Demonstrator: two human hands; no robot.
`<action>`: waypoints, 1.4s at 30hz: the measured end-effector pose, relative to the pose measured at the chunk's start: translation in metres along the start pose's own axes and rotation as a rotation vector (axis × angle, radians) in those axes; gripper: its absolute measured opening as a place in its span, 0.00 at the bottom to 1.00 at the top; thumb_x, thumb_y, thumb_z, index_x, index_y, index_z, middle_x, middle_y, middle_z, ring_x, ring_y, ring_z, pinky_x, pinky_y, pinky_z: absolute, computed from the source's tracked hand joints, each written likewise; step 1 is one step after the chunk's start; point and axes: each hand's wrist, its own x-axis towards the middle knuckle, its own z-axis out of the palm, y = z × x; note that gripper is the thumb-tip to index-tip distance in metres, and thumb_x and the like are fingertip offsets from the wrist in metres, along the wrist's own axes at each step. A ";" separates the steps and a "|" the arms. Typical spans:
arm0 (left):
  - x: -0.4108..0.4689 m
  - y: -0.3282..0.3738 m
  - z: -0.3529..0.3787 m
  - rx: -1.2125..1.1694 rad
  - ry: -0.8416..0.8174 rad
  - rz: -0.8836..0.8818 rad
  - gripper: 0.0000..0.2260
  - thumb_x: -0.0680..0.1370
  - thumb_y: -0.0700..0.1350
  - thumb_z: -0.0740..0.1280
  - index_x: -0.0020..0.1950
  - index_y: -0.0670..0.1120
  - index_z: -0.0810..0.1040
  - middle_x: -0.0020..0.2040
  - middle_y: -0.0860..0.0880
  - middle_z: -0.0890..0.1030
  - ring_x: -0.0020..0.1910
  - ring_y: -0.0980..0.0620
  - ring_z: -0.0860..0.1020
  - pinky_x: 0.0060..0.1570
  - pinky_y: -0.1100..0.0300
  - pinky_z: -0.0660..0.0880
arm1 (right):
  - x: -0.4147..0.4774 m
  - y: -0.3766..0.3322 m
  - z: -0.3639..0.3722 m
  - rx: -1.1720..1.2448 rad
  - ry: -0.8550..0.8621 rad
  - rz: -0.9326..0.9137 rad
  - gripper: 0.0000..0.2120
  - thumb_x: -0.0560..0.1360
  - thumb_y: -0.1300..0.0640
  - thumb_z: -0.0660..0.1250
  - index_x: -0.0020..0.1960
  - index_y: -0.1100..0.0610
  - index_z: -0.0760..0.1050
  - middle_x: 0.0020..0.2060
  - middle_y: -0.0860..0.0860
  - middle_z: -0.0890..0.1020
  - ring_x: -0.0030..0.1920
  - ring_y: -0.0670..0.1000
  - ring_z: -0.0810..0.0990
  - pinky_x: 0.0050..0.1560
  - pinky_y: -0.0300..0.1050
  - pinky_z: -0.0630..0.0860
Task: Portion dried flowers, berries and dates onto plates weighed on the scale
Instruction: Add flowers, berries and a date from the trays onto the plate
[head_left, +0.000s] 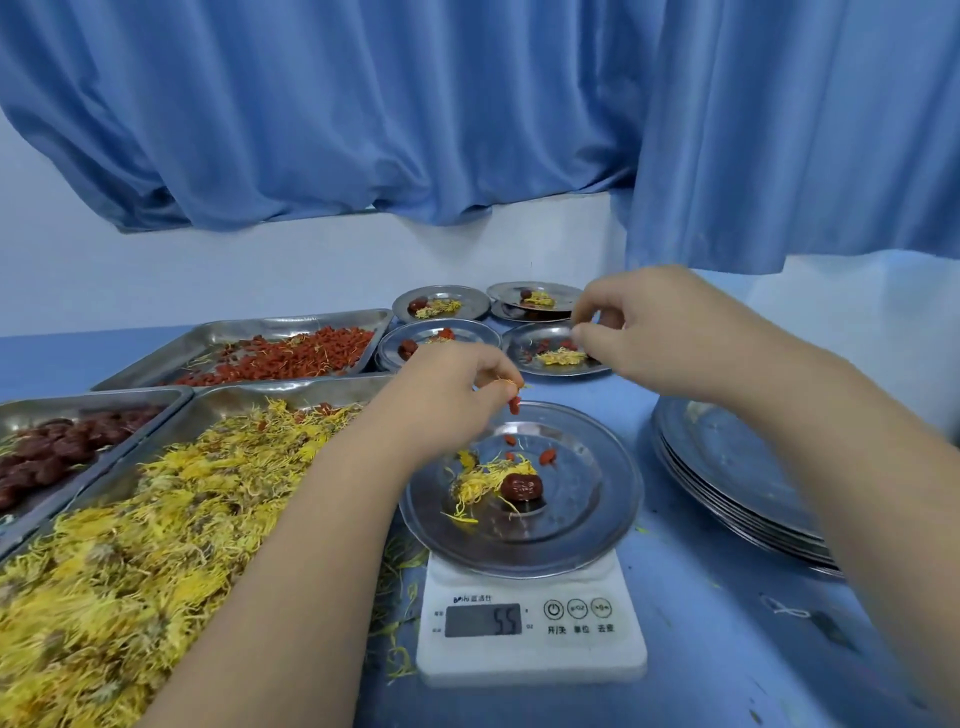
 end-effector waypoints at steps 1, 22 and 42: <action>0.000 0.001 0.000 -0.006 -0.020 -0.001 0.06 0.80 0.48 0.64 0.51 0.56 0.81 0.47 0.59 0.82 0.47 0.57 0.80 0.52 0.56 0.77 | -0.010 0.002 0.003 0.035 0.057 0.004 0.07 0.75 0.53 0.64 0.50 0.50 0.78 0.33 0.44 0.78 0.36 0.45 0.74 0.36 0.42 0.70; -0.003 0.010 0.013 -0.073 -0.074 -0.030 0.10 0.79 0.42 0.65 0.54 0.56 0.80 0.48 0.58 0.83 0.49 0.63 0.79 0.44 0.69 0.72 | -0.117 0.008 0.046 0.191 0.121 -0.097 0.09 0.76 0.57 0.63 0.54 0.50 0.77 0.28 0.34 0.68 0.32 0.36 0.69 0.37 0.42 0.70; -0.006 0.015 0.014 -0.121 -0.016 -0.056 0.19 0.79 0.32 0.59 0.55 0.55 0.80 0.49 0.57 0.82 0.39 0.58 0.81 0.37 0.66 0.77 | -0.117 0.014 0.046 0.183 0.089 -0.096 0.08 0.76 0.57 0.63 0.53 0.51 0.77 0.27 0.39 0.70 0.31 0.44 0.71 0.35 0.44 0.71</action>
